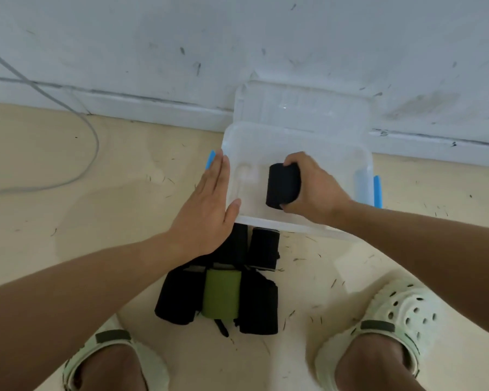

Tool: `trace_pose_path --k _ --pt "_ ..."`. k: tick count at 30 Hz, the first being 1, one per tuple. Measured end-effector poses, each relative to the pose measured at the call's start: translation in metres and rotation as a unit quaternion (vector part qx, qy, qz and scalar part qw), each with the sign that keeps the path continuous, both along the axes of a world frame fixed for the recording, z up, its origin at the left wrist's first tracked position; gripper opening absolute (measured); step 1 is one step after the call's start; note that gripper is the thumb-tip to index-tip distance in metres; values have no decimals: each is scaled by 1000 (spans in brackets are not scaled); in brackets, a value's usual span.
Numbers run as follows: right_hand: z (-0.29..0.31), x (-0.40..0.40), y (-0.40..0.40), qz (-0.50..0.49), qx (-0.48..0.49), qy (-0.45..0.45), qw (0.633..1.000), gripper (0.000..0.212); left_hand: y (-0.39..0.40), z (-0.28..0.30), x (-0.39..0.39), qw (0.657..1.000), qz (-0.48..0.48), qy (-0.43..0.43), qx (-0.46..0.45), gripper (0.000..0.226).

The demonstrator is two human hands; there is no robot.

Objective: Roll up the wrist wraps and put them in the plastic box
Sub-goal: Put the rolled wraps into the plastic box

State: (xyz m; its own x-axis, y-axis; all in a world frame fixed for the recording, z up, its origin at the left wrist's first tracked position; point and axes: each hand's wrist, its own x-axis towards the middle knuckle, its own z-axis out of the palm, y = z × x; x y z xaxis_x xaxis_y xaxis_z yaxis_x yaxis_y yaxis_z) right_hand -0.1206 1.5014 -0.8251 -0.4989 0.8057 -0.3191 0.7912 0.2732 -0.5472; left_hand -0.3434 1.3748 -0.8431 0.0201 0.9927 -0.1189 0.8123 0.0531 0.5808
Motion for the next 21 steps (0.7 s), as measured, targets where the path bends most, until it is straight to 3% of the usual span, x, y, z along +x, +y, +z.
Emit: trace_pose_path --k 3,10,13,17,21 --pt "-35 -18 6 5 -20 -47 999 78 1 3 1 1000 5 2 -7 77" --pt "-50 -58 11 -22 -66 5 998 88 1 0 0 1000 -1 -8 -2 76" --pt "-47 -72 9 -30 -128 36 991 95 1 -2 1 1000 -3 -8 12 74" --pt "-37 -78 8 -151 -231 136 951 76 1 -5 1 1000 6 -12 19 74" --pt "-39 -76 4 -338 -295 112 887 75 1 -5 1 1000 2 -6 19 74"
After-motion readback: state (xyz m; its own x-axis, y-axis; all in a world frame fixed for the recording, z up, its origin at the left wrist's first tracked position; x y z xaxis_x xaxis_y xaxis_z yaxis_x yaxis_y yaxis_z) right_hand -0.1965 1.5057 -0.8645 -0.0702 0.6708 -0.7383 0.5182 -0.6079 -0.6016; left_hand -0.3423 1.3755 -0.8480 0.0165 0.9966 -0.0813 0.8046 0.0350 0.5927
